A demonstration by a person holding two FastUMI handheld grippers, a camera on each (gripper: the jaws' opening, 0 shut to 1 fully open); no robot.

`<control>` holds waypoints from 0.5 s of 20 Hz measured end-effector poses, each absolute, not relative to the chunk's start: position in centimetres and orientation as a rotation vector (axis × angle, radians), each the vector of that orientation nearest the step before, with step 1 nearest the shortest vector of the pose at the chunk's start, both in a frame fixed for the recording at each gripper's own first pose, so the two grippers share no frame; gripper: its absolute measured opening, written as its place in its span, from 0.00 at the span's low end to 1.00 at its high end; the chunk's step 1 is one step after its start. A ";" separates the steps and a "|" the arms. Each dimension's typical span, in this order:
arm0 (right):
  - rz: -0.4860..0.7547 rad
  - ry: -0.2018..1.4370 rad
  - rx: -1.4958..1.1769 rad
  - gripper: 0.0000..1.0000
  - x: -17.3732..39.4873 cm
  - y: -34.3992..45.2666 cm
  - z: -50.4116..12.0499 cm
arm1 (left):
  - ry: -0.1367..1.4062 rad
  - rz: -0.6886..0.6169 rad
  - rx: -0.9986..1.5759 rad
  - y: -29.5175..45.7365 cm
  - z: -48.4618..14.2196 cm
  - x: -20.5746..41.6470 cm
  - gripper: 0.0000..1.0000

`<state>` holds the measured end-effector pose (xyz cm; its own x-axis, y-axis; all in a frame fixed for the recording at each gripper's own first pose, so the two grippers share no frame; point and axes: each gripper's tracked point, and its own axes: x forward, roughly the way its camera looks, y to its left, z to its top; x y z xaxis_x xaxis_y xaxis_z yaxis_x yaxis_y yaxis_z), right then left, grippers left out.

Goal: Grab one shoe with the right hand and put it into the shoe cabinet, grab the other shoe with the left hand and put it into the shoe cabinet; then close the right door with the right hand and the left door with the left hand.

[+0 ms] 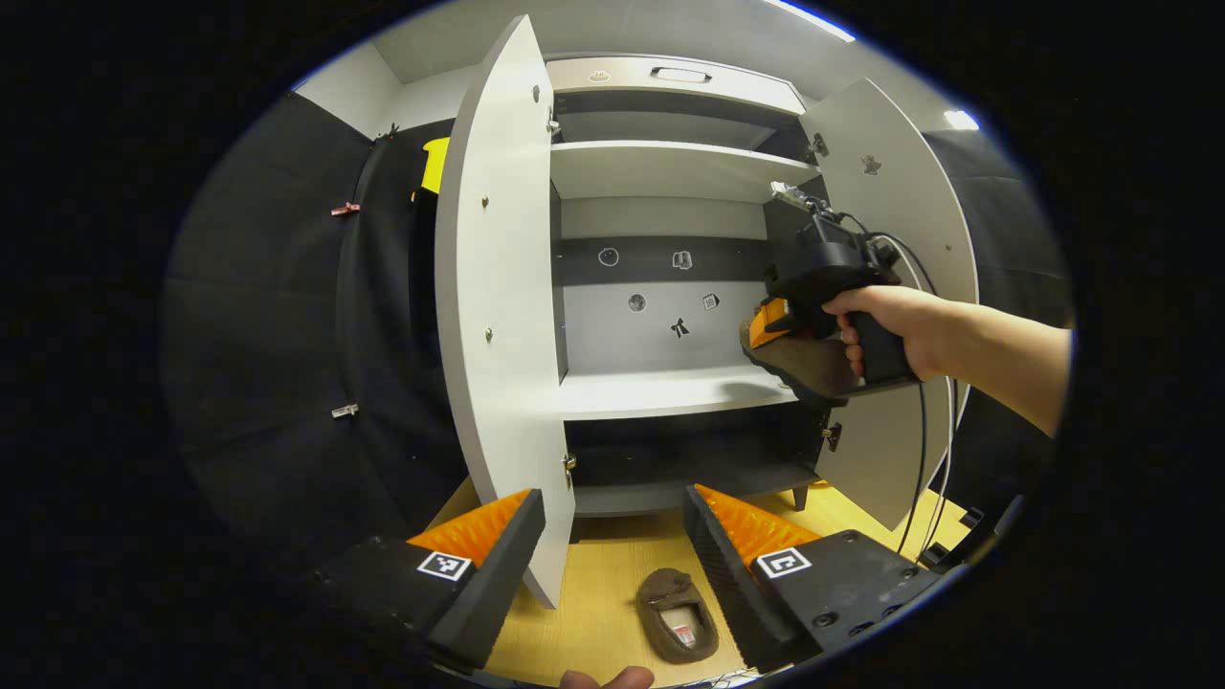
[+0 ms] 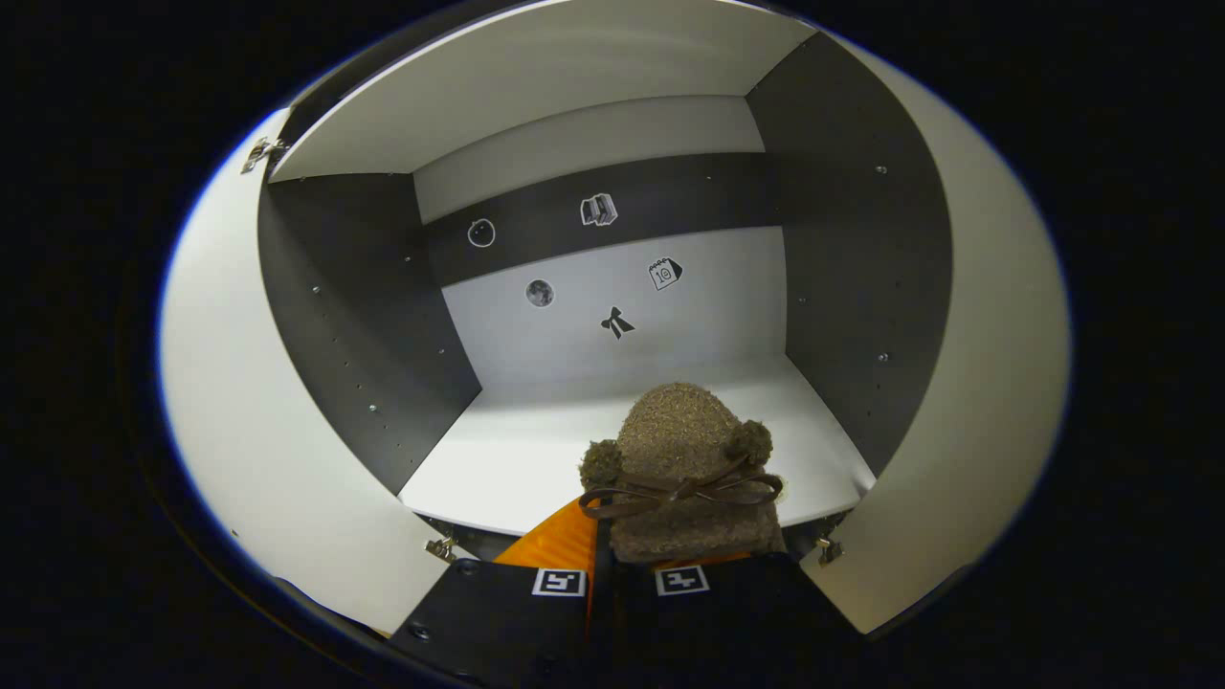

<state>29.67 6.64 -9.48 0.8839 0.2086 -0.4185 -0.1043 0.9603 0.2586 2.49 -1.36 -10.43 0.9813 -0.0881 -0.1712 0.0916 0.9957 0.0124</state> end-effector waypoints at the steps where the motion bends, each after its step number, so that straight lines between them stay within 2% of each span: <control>1: 0.161 0.456 0.238 0.12 31.1 6.6 -9.4 | 0.175 -0.088 0.018 -1.3 -10.5 2.6 0.92; 10: 0.112 0.436 0.260 0.11 42.8 5.8 -11.1 | 0.245 -0.031 -0.015 -1.3 -12.9 3.5 0.92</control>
<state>42.78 5.84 -11.13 0.9011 0.1623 -0.4021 -0.0516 0.9608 0.2723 3.47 -1.34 -12.92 0.9697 -0.0321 -0.2422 0.0284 0.9994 -0.0186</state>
